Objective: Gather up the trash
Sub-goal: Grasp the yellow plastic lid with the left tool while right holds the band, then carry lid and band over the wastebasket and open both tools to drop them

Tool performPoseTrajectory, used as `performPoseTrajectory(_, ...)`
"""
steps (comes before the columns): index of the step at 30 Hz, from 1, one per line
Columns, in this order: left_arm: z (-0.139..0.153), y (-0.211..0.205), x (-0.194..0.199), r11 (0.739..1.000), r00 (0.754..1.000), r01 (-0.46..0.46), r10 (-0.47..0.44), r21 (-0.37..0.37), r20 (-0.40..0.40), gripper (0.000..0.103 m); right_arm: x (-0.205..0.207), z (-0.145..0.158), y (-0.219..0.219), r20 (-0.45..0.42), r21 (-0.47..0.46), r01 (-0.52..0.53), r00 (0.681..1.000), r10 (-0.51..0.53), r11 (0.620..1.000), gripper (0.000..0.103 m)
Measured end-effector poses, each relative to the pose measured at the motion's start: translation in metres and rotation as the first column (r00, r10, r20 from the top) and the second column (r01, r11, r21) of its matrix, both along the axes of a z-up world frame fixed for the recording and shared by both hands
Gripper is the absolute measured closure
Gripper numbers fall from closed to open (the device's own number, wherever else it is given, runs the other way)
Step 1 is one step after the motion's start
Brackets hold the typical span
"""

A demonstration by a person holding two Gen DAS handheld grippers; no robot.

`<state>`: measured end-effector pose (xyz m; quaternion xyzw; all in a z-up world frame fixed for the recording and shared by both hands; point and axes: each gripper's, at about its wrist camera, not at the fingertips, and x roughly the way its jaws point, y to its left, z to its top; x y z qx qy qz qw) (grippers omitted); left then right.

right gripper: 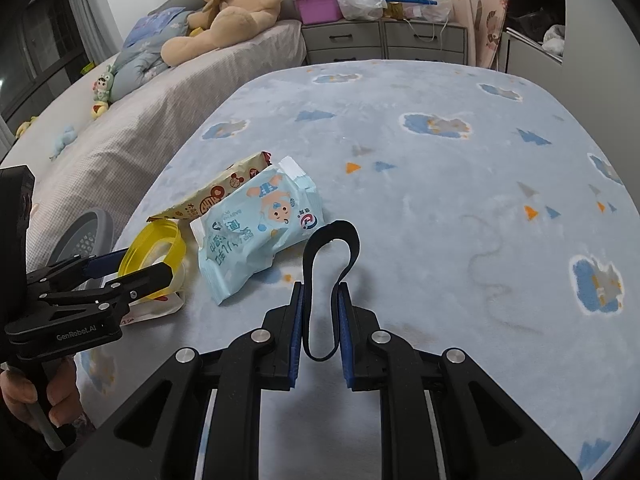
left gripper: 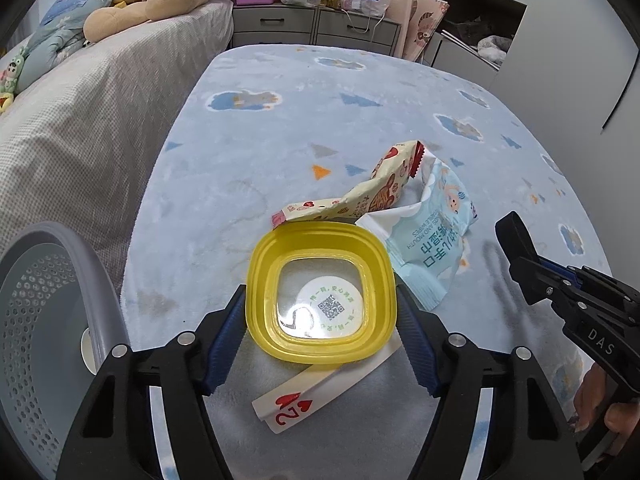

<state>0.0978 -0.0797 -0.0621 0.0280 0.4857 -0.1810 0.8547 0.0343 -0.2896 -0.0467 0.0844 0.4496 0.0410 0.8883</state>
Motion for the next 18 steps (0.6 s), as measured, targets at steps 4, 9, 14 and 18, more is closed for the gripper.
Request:
performPoseTrajectory(4, 0.006, 0.006, -0.007, 1.0, 1.0, -0.018, 0.019, -0.008, 0.025, 0.034, 0.0, 0.0, 0.0, 0.0, 0.001, 0.002, 1.0, -0.002, 1.0, 0.087)
performPoseTrajectory(9, 0.019, 0.02, -0.017, 0.999, 0.996, -0.049, 0.049, -0.004, 0.077, 0.034, -0.002, 0.002, 0.0, 0.006, 0.0, 0.0, 1.0, 0.0, 1.0, 0.087)
performPoseTrajectory(14, 0.033, 0.04, -0.027, 0.996, 0.988, -0.086, 0.087, -0.009, 0.125, 0.034, -0.006, 0.005, 0.005, 0.013, -0.01, -0.011, 1.0, 0.011, 1.0, 0.087)
performPoseTrajectory(18, 0.041, 0.058, -0.033, 0.992, 0.981, -0.122, 0.123, -0.014, 0.151, 0.034, -0.009, 0.008, 0.014, 0.02, -0.012, -0.022, 1.0, 0.022, 1.0, 0.087)
